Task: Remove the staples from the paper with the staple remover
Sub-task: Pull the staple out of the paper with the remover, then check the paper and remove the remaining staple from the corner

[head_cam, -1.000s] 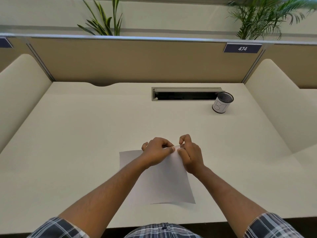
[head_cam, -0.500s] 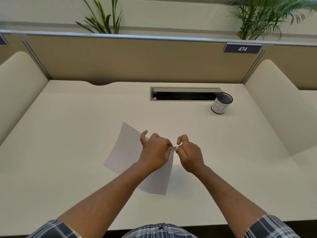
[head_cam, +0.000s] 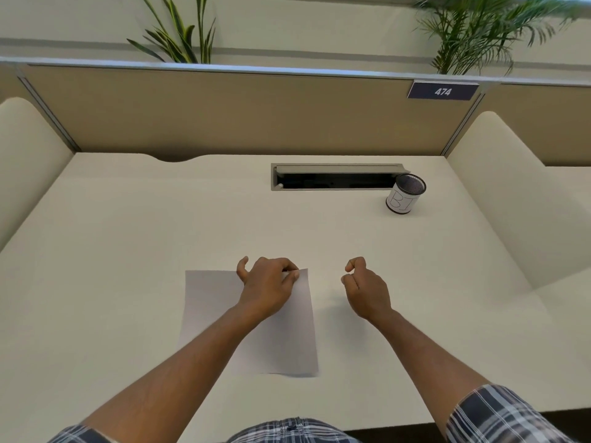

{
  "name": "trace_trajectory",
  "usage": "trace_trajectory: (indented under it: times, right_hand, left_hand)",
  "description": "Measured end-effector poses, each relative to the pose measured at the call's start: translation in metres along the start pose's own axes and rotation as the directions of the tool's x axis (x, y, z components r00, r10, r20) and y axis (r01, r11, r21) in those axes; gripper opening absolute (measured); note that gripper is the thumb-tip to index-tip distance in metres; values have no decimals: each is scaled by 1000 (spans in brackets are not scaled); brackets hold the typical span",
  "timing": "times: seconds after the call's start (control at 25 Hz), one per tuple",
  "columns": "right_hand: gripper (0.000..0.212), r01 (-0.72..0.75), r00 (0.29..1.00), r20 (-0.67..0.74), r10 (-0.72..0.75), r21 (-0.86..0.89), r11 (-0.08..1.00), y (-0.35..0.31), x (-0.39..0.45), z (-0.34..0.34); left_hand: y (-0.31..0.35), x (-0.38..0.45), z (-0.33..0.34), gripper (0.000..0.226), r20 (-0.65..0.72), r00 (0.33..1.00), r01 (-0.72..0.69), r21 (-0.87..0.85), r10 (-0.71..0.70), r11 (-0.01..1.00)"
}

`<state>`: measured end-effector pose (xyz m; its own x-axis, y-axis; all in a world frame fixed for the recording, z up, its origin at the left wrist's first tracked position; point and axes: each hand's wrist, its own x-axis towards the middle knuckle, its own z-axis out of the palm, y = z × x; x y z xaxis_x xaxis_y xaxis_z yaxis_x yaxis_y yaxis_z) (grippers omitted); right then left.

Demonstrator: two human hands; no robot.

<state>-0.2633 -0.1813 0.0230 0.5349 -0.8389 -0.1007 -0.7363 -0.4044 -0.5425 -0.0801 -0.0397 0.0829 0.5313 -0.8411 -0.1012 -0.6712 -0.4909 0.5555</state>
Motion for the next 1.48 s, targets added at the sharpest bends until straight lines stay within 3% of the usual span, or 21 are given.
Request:
trace_trajectory:
  times: [0.4,0.64,0.76,0.96,1.16,1.32,1.48]
  right_hand:
    - [29,-204,979,-79,189,-343,917,66,75,-31]
    - [33,-58,998,-19,59,-623,780,88,106,-34]
    - [37,34,999,17,-30,-660,751,93,109,-28]
    - [42,71,997,63,-38,-687,723,104,106,-32]
    - [34,-11,998,45,48,-610,793,108,95,-33]
    - [22,-158,987,1,163,-243,957,110,78,-24]
    - [20,-163,986,-32,165,55,985,106,49,-12]
  left_hand:
    - [-15,34,-3,19,-74,997,37,-1,-37,999]
    - [-17,57,-3,17,-66,996,55,-24,-56,998]
    - [-17,62,-1,17,-62,997,52,-34,-54,998]
    - [-17,62,1,17,-51,998,45,-53,-47,998]
    - [-15,58,-2,17,-61,998,29,-60,-32,998]
    - [-15,51,-6,17,-74,997,23,-67,-28,997]
    - [-16,41,-7,17,-79,996,26,-69,-32,997]
